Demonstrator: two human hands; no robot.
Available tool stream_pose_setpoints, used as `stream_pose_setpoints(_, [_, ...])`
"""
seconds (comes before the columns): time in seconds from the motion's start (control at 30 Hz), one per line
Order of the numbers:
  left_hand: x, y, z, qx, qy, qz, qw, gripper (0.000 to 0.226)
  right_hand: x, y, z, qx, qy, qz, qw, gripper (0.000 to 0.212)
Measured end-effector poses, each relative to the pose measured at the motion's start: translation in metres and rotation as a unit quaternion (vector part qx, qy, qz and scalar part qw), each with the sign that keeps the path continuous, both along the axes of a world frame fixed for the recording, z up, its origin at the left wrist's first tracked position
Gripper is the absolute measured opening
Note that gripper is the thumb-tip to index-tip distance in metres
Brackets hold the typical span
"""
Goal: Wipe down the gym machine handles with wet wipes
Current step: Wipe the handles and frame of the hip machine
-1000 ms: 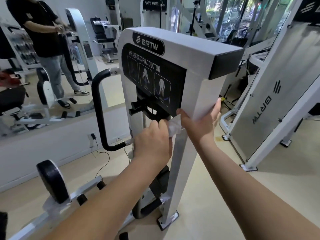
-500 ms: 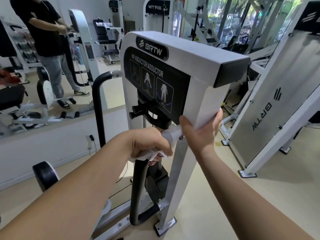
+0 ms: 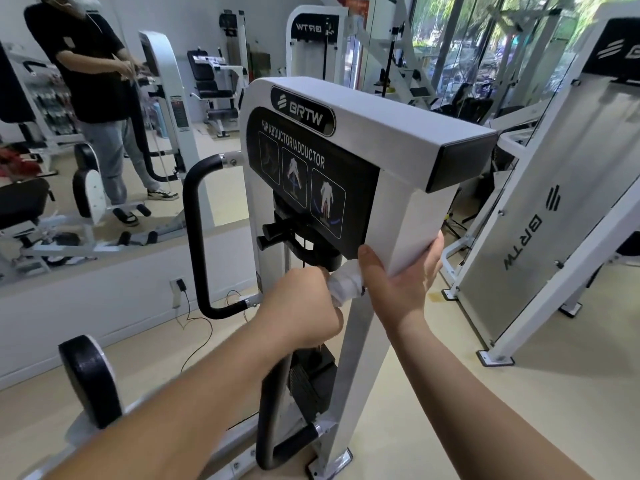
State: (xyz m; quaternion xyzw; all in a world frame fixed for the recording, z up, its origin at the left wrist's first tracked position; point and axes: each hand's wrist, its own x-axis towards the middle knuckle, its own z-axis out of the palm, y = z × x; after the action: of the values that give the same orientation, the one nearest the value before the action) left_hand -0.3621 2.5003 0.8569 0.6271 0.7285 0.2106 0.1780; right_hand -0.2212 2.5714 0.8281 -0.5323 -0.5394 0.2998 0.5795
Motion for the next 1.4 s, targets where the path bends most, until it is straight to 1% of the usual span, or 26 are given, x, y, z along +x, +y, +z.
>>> stream_pose_setpoints(0.03, [-0.006,0.005,0.005,-0.057,-0.092,-0.022,0.994,0.011,0.000,0.000,0.000,0.000,-0.002,0.001,1.000,0.116])
stream_pose_setpoints(0.07, [-0.012,0.008,0.008,-0.130,-0.190,-0.045,0.972,0.012,0.000,0.000,-0.001,0.000,-0.005,0.002,1.000,0.118])
stream_pose_setpoints(0.13, [-0.023,0.010,0.015,-0.279,-0.339,-0.107,0.892,0.017,0.001,0.000,-0.001,-0.005,-0.005,0.002,1.000,0.118])
stream_pose_setpoints(0.17, [-0.028,0.009,0.019,-0.326,-0.381,-0.142,0.854,0.017,0.001,0.000,-0.001,-0.006,-0.003,0.001,1.000,0.118])
stream_pose_setpoints(0.2, [-0.029,0.008,0.022,-0.344,-0.399,-0.163,0.834,0.017,0.002,0.000,0.000,-0.006,-0.003,0.002,1.000,0.117])
stream_pose_setpoints(0.23, [-0.028,0.008,0.024,-0.339,-0.394,-0.165,0.838,0.019,0.001,-0.001,0.000,-0.005,-0.003,0.004,1.000,0.117])
stream_pose_setpoints(0.33, [-0.013,0.002,0.021,-0.217,-0.270,-0.059,0.936,0.017,-0.001,-0.002,0.000,-0.007,-0.006,0.006,1.000,0.116])
stream_pose_setpoints(0.4, [-0.001,-0.007,0.013,-0.109,-0.178,0.008,0.978,0.016,0.000,-0.002,-0.001,-0.010,-0.005,0.005,1.000,0.118])
stream_pose_setpoints(0.43, [0.004,-0.012,0.006,-0.043,-0.091,0.029,0.995,0.018,0.000,-0.002,-0.001,-0.012,-0.003,0.004,1.000,0.119])
stream_pose_setpoints(0.5, [0.016,-0.027,-0.008,0.086,0.093,0.075,0.989,0.020,0.000,-0.002,0.001,-0.011,-0.003,0.005,1.000,0.118])
stream_pose_setpoints(0.53, [0.021,-0.032,-0.013,0.133,0.132,0.091,0.978,0.023,0.000,-0.002,0.001,-0.011,-0.004,0.005,1.000,0.117])
stream_pose_setpoints(0.6, [0.024,-0.034,-0.017,0.175,0.137,0.100,0.970,0.024,0.000,-0.003,0.000,-0.011,-0.002,0.005,1.000,0.116])
stream_pose_setpoints(0.63, [0.021,-0.031,-0.016,0.164,0.125,0.100,0.973,0.022,0.000,-0.003,-0.001,-0.011,0.001,0.004,1.000,0.116])
stream_pose_setpoints(0.7, [0.010,-0.021,-0.009,0.104,0.086,0.074,0.988,0.017,-0.002,-0.002,-0.002,-0.009,0.004,0.003,1.000,0.118])
stream_pose_setpoints(0.77, [-0.002,-0.009,0.001,0.004,-0.035,0.016,0.999,0.012,-0.003,-0.001,-0.002,-0.010,0.001,0.002,1.000,0.119])
stream_pose_setpoints(0.8, [-0.008,-0.004,0.007,-0.061,-0.131,-0.011,0.989,0.010,-0.004,-0.001,-0.002,-0.010,0.000,0.001,1.000,0.119])
stream_pose_setpoints(0.87, [-0.019,-0.001,0.015,-0.189,-0.283,-0.070,0.937,0.016,-0.003,-0.002,-0.002,-0.006,0.000,-0.002,1.000,0.118])
stream_pose_setpoints(0.93, [-0.026,-0.002,0.018,-0.259,-0.356,-0.125,0.889,0.026,-0.002,-0.003,-0.002,-0.010,0.001,-0.003,1.000,0.119])
stream_pose_setpoints(0.97, [-0.028,-0.002,0.017,-0.259,-0.368,-0.132,0.883,0.027,-0.001,-0.004,-0.002,-0.014,0.001,-0.002,1.000,0.119])
stream_pose_setpoints(1.03, [-0.024,-0.003,0.011,-0.203,-0.352,-0.085,0.910,0.018,-0.001,-0.004,0.000,-0.016,-0.003,-0.001,1.000,0.118])
stream_pose_setpoints(1.1, [-0.014,-0.009,0.002,-0.100,-0.269,-0.010,0.958,0.014,0.000,-0.005,0.001,-0.015,-0.005,0.000,1.000,0.117])
stream_pose_setpoints(1.17, [0.000,-0.019,-0.010,0.026,-0.080,0.054,0.995,0.018,0.000,-0.005,0.001,-0.010,-0.007,-0.002,1.000,0.117])
stream_pose_setpoints(1.2, [0.007,-0.026,-0.014,0.082,0.018,0.078,0.993,0.018,-0.001,-0.005,0.001,-0.011,-0.007,-0.003,1.000,0.117])
stream_pose_setpoints(1.23, [0.012,-0.030,-0.016,0.125,0.076,0.098,0.984,0.018,-0.001,-0.005,0.001,-0.012,-0.008,-0.002,1.000,0.116])
stream_pose_setpoints(1.3, [0.014,-0.030,-0.020,0.154,0.112,0.114,0.975,0.020,-0.001,-0.004,-0.001,-0.011,-0.008,-0.005,1.000,0.116])
stream_pose_setpoints(1.4, [0.006,-0.031,-0.017,0.119,0.077,0.075,0.987,0.026,0.000,-0.003,-0.003,-0.015,-0.007,-0.002,1.000,0.116])
